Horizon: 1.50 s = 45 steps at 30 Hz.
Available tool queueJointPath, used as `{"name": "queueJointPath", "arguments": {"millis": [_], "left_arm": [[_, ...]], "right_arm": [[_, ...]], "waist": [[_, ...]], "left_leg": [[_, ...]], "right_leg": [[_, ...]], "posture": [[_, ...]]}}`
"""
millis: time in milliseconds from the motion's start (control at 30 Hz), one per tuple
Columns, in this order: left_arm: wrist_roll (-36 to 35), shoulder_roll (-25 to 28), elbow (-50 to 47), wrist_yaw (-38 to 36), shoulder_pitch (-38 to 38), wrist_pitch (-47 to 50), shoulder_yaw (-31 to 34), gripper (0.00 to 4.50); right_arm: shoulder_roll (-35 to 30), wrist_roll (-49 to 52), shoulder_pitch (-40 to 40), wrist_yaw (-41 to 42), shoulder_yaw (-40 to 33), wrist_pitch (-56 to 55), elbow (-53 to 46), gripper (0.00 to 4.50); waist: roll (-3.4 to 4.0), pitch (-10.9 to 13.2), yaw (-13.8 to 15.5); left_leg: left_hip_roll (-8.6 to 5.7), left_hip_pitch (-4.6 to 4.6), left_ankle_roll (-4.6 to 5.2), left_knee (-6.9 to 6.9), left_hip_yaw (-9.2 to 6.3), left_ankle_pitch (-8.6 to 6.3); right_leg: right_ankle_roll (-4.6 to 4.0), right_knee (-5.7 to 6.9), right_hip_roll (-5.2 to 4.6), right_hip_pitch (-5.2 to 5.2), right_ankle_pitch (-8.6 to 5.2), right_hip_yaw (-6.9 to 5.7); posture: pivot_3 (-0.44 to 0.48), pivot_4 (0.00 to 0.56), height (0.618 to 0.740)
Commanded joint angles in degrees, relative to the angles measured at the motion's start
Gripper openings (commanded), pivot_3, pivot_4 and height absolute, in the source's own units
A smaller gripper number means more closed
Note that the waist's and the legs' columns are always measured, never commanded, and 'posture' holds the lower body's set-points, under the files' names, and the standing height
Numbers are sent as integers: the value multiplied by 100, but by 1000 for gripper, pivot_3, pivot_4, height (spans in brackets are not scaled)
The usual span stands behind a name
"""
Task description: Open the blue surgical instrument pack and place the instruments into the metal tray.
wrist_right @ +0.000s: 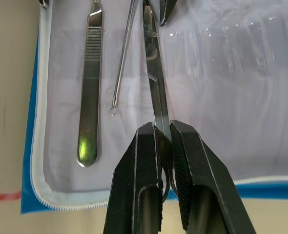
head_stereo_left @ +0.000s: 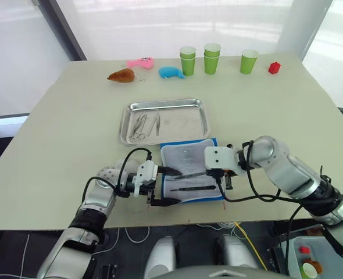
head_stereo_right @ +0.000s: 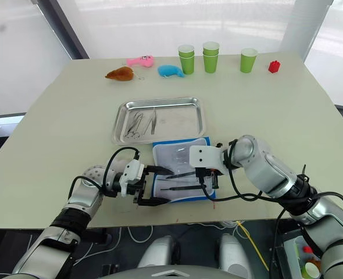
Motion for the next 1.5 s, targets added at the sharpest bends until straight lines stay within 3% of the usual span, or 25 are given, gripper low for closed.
{"name": "queueJointPath", "arguments": {"millis": [33, 633, 967, 1133, 1367, 1500], "left_arm": [[665, -77, 527, 136, 413, 514, -505, 4500], [632, -155, 548, 169, 461, 463, -460, 4500], [607, -152, 511, 104, 497, 433, -472, 4500], [614, -173, 533, 128, 497, 407, -468, 4500], [631, -202, 447, 165, 568, 437, -450, 4500], [626, -222, 424, 206, 576, 473, -417, 4500]], "right_arm": [[-126, -16, -201, 47, -202, -15, -308, 65], [-1273, 335, -43, 602, -882, -569, -158, 65], [-2073, 665, 173, 1028, -1631, -1000, 100, 65], [-1386, 1039, -71, 507, -2040, -396, 523, 65], [647, 1348, -895, -1156, -2536, 950, 1473, 65], [1403, 1308, -1213, -1931, -2661, 1123, 2153, 65]], "waist": [[0, 1, 1], [0, 23, 27], [9, 26, 35], [10, 26, 16], [34, 25, 10], [46, 18, 24]], "left_leg": [[0, 0, 0, 0, 0, 0], [-4, -3, -1, -4, 1, 0], [-8, -1, -1, -13, 3, -1], [-8, 0, -1, -13, 4, -1], [-14, -6, 0, -14, 2, 0], [-26, -9, 0, -18, -3, 0]], "right_leg": [[0, -1, -1, 0, 0, 0], [3, -16, -7, 0, -1, 0], [9, -25, -11, -1, -5, 2], [9, -26, -11, 0, -5, 4], [8, -18, -8, 0, -3, 12], [6, -19, -9, 1, -3, 21]], "posture": [[0, 150, 740], [0, 150, 740], [0, 150, 740], [0, 150, 740], [0, 150, 740], [0, 150, 740]]}}
